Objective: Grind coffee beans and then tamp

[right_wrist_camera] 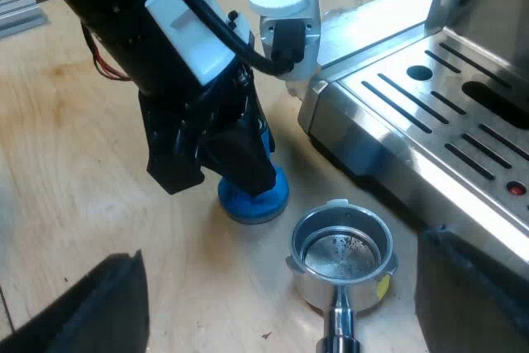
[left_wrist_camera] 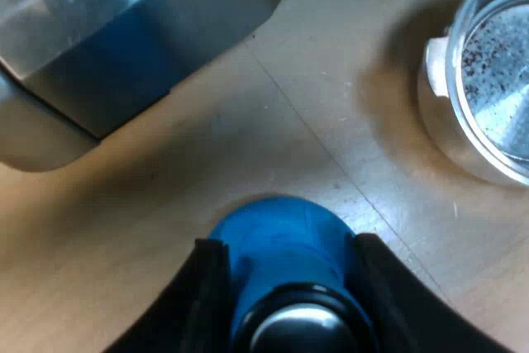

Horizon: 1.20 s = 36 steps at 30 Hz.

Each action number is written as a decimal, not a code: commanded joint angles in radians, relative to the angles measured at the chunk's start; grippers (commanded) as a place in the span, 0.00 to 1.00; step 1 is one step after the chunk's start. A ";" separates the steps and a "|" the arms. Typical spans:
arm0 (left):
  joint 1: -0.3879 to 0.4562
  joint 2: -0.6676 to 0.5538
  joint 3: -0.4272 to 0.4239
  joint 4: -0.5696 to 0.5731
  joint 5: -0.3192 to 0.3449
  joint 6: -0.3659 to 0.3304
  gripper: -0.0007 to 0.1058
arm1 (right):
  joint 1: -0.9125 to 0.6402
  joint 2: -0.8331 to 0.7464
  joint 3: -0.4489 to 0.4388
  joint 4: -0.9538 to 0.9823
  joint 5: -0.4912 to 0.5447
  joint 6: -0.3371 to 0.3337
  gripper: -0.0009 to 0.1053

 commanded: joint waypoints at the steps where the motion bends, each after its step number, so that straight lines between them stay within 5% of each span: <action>1: -0.004 -0.002 -0.005 0.017 -0.016 0.004 0.02 | 0.002 -0.004 -0.001 0.000 0.003 -0.003 0.65; 5: -0.004 -0.002 -0.015 0.044 -0.022 0.007 0.01 | 0.002 -0.004 -0.001 0.000 0.011 -0.003 0.65; 11: -0.004 -0.041 -0.069 0.175 -0.117 0.051 0.01 | 0.002 -0.004 -0.001 0.000 0.011 -0.003 0.65; 31: -0.004 -0.504 -0.073 0.363 -0.117 0.051 0.01 | 0.002 -0.004 -0.001 0.000 0.011 -0.003 0.65; 36: -0.004 -0.588 -0.073 0.423 -0.056 0.051 0.01 | 0.002 -0.004 -0.001 0.000 0.011 -0.003 0.66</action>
